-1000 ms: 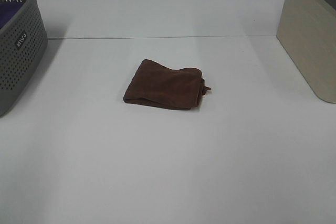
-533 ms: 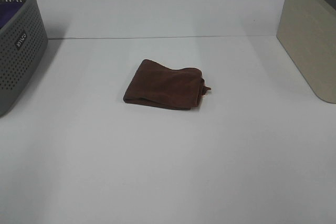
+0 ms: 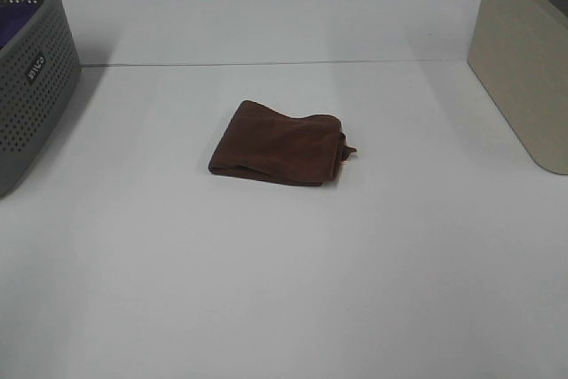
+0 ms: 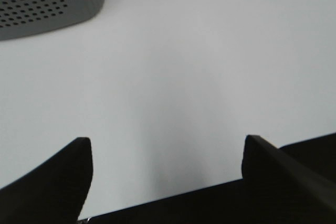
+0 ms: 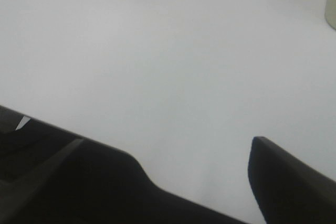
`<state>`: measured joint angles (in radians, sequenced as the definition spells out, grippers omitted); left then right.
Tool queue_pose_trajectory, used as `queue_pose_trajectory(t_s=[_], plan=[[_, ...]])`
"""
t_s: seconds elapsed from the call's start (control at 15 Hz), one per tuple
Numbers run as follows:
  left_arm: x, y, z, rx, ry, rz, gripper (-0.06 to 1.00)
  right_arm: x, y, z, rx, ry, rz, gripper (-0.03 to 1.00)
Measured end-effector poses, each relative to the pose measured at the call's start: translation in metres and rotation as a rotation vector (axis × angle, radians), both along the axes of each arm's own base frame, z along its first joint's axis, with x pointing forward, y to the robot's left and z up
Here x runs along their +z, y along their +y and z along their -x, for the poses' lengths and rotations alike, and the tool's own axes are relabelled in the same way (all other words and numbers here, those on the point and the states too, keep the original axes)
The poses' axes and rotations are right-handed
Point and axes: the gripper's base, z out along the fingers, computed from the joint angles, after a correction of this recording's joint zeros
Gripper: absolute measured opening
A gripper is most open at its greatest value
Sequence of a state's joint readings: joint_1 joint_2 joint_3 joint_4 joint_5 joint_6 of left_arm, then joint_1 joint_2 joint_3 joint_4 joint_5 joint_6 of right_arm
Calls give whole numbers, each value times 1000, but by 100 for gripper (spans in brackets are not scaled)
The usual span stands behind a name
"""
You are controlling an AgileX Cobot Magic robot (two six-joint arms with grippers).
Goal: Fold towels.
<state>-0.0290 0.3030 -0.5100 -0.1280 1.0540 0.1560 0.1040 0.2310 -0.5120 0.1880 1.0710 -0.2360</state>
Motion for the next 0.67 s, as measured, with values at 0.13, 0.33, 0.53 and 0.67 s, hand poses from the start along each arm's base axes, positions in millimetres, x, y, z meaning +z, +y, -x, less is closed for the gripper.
queue_pose_trajectory(t_s=[0.13, 0.33, 0.53, 0.67], plan=[[2, 0, 10, 0, -65, 2, 75, 1, -1, 8, -48, -61, -11, 78], [4, 1, 30, -1, -192, 4, 75, 2, -1, 27, -91, -188, -22, 78], [5, 1, 41, -1, -258, 6, 75, 1, -1, 34, -87, -233, -31, 78], [4, 1, 47, -1, -298, 7, 75, 0, -1, 34, -86, -232, -32, 78]])
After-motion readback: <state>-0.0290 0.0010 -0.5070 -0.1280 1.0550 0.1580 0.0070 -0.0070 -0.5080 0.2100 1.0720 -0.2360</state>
